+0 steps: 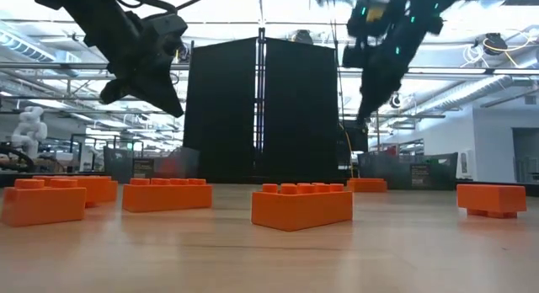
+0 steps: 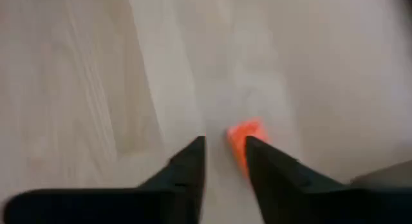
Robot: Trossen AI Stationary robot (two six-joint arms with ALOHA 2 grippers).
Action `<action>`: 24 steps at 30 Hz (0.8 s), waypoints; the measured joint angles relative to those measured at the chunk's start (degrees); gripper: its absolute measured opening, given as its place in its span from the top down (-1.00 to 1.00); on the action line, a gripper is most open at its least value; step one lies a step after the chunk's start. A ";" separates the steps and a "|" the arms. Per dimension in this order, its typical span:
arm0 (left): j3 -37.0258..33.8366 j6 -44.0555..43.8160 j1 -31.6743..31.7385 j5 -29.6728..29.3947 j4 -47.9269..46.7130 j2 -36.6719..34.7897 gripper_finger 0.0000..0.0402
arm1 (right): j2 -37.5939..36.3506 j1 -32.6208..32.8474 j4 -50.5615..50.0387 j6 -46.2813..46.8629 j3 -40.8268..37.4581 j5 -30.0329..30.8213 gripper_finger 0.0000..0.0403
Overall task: Sort blocks
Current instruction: Put the orange game piece into the top left black bin
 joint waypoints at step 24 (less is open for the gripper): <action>0.00 -2.22 0.12 1.05 -0.01 0.00 1.00 | 28.23 0.13 -9.40 -11.40 11.29 7.08 -0.45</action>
